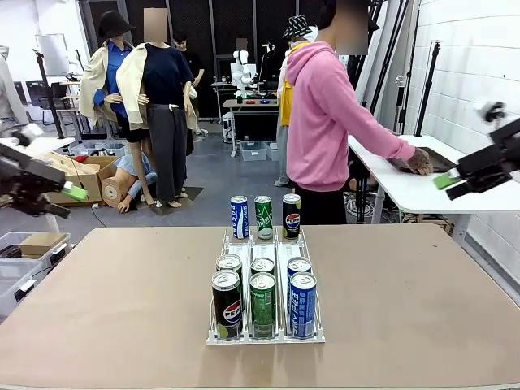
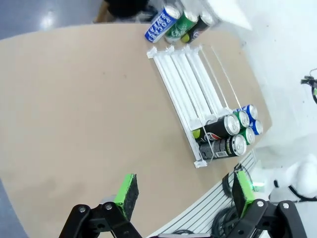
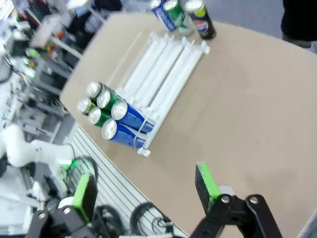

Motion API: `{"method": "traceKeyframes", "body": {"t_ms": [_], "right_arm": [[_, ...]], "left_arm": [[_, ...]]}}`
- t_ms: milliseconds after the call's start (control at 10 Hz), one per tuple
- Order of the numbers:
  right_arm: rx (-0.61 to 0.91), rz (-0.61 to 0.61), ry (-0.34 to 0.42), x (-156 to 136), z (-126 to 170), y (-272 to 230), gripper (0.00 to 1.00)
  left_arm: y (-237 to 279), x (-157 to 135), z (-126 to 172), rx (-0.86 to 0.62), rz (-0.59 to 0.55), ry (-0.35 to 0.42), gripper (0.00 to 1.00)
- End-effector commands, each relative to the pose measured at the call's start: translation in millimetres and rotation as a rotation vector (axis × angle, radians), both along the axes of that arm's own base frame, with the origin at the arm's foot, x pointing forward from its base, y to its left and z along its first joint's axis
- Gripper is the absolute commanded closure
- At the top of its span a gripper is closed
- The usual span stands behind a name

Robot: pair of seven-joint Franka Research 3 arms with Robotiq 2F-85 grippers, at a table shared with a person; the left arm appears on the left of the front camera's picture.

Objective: Retrieve and hand over the desired beverage to the person.
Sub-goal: Pick up a can of the same type that the person held from the Automatic Can Dispenser.

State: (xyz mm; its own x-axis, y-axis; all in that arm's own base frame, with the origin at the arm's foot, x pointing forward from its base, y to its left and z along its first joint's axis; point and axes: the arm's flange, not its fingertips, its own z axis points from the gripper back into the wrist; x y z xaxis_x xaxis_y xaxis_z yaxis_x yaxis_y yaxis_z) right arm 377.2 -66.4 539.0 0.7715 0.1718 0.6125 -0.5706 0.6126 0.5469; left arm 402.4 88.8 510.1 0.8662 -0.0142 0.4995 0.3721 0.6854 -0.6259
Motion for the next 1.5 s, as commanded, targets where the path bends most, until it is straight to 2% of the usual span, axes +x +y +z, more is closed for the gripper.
{"method": "traceKeyframes", "body": {"t_ms": [0, 300, 500, 700, 800, 900, 1400], "right_arm": [[0.132, -0.022, -0.031, -10.9, -19.4, -33.0, 0.00], [0.244, -0.092, -0.033, -26.9, -38.8, -87.0, 0.00], [0.285, -0.124, -0.052, -36.5, -45.1, -105.2, 0.00], [0.299, -0.117, -0.047, -36.2, -48.3, -108.2, 0.00], [0.318, -0.105, -0.077, -36.2, -46.6, -106.3, 0.00], [0.285, -0.143, -0.027, -42.1, -48.4, -112.5, 0.00], [0.285, -0.143, -0.027, -42.1, -48.4, -112.5, 0.00]], "left_arm": [[36.5, -5.5, -10.8, -0.079, 0.040, -0.033, 0.00], [89.8, -10.9, -24.4, -0.165, 0.108, -0.039, 0.00], [109.3, -14.5, -31.5, -0.203, 0.135, -0.052, 0.00], [113.7, -12.9, -34.4, -0.216, 0.130, -0.060, 0.00], [112.8, -11.7, -34.0, -0.230, 0.121, -0.064, 0.00], [111.9, -18.4, -35.6, -0.199, 0.153, -0.031, 0.00], [111.9, -18.4, -35.6, -0.199, 0.153, -0.031, 0.00]]}}
